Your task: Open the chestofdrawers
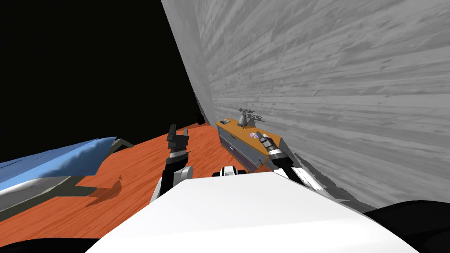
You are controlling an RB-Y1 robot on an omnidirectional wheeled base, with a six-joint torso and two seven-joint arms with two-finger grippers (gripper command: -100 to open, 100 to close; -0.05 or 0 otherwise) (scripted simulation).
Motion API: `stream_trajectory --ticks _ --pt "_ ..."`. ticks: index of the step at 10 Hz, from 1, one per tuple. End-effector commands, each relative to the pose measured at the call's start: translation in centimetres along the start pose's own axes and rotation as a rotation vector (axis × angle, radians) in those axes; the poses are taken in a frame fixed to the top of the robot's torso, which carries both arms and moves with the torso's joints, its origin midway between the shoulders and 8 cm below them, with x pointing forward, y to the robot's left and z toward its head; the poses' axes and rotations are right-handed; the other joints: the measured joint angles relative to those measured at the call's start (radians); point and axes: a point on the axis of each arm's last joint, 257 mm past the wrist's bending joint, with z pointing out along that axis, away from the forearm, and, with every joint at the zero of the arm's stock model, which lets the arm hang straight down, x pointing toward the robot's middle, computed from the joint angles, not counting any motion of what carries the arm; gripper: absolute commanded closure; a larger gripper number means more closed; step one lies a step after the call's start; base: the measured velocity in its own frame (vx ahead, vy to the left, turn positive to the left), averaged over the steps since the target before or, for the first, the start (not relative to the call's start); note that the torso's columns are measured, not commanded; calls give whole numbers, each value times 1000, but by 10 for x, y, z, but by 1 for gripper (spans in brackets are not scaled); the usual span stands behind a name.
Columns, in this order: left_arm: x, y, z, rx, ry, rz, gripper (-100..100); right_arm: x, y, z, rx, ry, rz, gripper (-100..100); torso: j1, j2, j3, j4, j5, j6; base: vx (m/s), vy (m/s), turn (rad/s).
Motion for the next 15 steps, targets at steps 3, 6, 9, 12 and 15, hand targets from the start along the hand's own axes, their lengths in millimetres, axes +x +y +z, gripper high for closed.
stream_trajectory --ticks 3,6,9,12,15 --pt "0 0 0 0 0 0 0 20 -25 -8 44 85 -228 -100 0 -1 0 0 0 -1 13 30 103" --pt "0 0 0 0 0 0 0 36 -50 -18 82 162 -411 -100 0 0 0 0 0 0 11 32 136" --pt "0 0 0 0 0 0 0 44 -64 -24 95 208 -539 -100 0 0 0 0 0 -1 13 29 98" --pt "0 0 0 0 0 0 0 57 -92 -36 124 289 -718 -100 0 0 0 0 0 0 12 29 155" --pt "0 0 0 0 0 0 0 63 -106 -44 131 336 -841 -100 0 0 0 0 0 -1 15 25 130"
